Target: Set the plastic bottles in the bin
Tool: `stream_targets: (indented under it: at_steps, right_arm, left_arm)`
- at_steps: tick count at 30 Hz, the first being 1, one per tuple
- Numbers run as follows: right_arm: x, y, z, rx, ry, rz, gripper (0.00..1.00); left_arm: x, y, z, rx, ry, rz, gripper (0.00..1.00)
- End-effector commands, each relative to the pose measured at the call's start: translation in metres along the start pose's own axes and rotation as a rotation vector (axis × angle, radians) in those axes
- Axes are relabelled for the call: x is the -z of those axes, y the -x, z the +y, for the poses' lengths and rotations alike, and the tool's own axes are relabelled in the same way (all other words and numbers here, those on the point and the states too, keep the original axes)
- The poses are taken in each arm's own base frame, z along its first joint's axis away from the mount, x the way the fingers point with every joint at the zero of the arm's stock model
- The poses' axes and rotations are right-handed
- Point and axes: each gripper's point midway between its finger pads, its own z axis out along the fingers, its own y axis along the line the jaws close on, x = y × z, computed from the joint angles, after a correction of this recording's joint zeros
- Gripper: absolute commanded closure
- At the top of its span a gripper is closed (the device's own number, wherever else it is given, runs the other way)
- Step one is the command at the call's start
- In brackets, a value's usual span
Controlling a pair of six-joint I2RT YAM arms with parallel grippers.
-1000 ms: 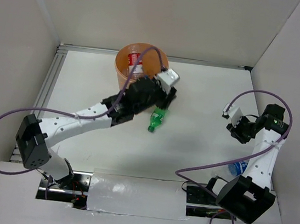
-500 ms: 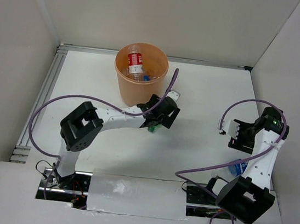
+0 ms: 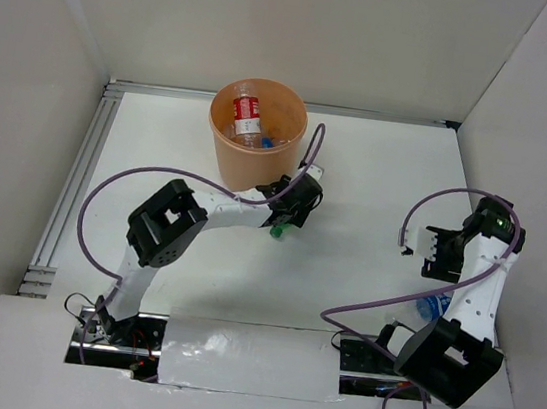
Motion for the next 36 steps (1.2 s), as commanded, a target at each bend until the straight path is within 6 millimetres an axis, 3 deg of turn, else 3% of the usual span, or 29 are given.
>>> stream_targets:
  at_steps: [1, 3, 5, 6, 8, 9, 11, 12, 13, 15, 19, 20, 21, 22, 24, 25, 26, 27, 30, 33, 36]
  right_arm:
    - [-0.006, 0.008, 0.009, 0.124, 0.049, -0.043, 0.32]
    - [-0.009, 0.009, 0.011, 0.138, 0.059, -0.049, 0.38]
    - [-0.015, 0.008, 0.018, 0.163, 0.09, -0.045, 0.49]
    - [-0.014, 0.006, 0.019, 0.172, 0.095, -0.035, 0.53]
    - [-0.017, 0.007, 0.021, 0.184, 0.103, -0.04, 0.6]
    - [-0.019, 0.007, 0.021, 0.182, 0.113, -0.046, 0.61]
    - [-0.02, 0.009, 0.019, 0.142, 0.108, -0.064, 0.56]
    - [-0.023, 0.009, 0.016, 0.118, 0.099, -0.068, 0.55]
    - [-0.023, 0.008, 0.012, 0.03, 0.071, -0.064, 0.46]
    - [-0.028, 0.004, -0.011, -0.091, -0.027, -0.07, 0.39]
    - [-0.026, 0.007, -0.038, -0.467, -0.076, -0.139, 0.31]
    - [-0.025, 0.009, -0.039, -0.635, -0.068, -0.155, 0.31]
    - [-0.019, 0.009, -0.049, -0.704, -0.087, -0.169, 0.29]
    - [-0.023, 0.009, -0.05, -0.784, -0.064, -0.173, 0.27]
    - [-0.02, 0.015, -0.051, -0.956, -0.053, -0.203, 0.23]
    - [-0.02, 0.017, -0.053, -1.007, -0.06, -0.216, 0.23]
    - [-0.02, 0.02, -0.051, -1.098, -0.051, -0.221, 0.21]
    - [-0.017, 0.02, -0.056, -1.13, -0.067, -0.226, 0.18]
    - [-0.014, 0.019, -0.055, -1.251, -0.085, -0.212, 0.04]
    - [-0.011, 0.019, -0.049, -1.35, -0.085, -0.18, 0.04]
    - [-0.01, 0.013, -0.038, -1.418, -0.119, -0.134, 0.04]
  left_arm:
    - [0.001, 0.002, -0.008, -0.011, -0.067, -0.005, 0.86]
    - [0.027, 0.03, -0.024, -0.023, -0.144, -0.077, 1.0]
    - [0.053, 0.048, -0.038, -0.058, -0.206, -0.126, 1.0]
    - [0.083, 0.084, -0.037, -0.022, -0.234, -0.216, 1.0]
    - [0.119, 0.116, -0.04, -0.025, -0.274, -0.293, 1.0]
    - [0.141, 0.143, -0.037, -0.006, -0.281, -0.361, 1.0]
    - [0.195, 0.193, -0.016, 0.026, -0.27, -0.498, 1.0]
    - [0.208, 0.209, -0.005, 0.054, -0.25, -0.54, 1.0]
    - [0.22, 0.222, 0.009, 0.065, -0.228, -0.572, 1.0]
    - [0.242, 0.25, 0.046, 0.122, -0.181, -0.642, 1.0]
    - [0.236, 0.263, 0.109, 0.191, -0.031, -0.662, 1.0]
    - [0.234, 0.264, 0.121, 0.205, 0.002, -0.664, 1.0]
    - [0.227, 0.26, 0.131, 0.208, 0.025, -0.65, 0.97]
    - [0.213, 0.255, 0.15, 0.234, 0.076, -0.628, 0.97]
    - [0.192, 0.248, 0.164, 0.245, 0.104, -0.591, 0.94]
    - [0.182, 0.246, 0.179, 0.264, 0.125, -0.578, 0.88]
    - [0.17, 0.242, 0.18, 0.258, 0.119, -0.555, 0.79]
    - [0.162, 0.239, 0.184, 0.27, 0.127, -0.549, 0.55]
    - [0.14, 0.232, 0.192, 0.278, 0.129, -0.52, 0.13]
    - [0.129, 0.235, 0.193, 0.288, 0.119, -0.512, 0.0]
    - [0.136, 0.244, 0.198, 0.298, 0.123, -0.536, 0.0]
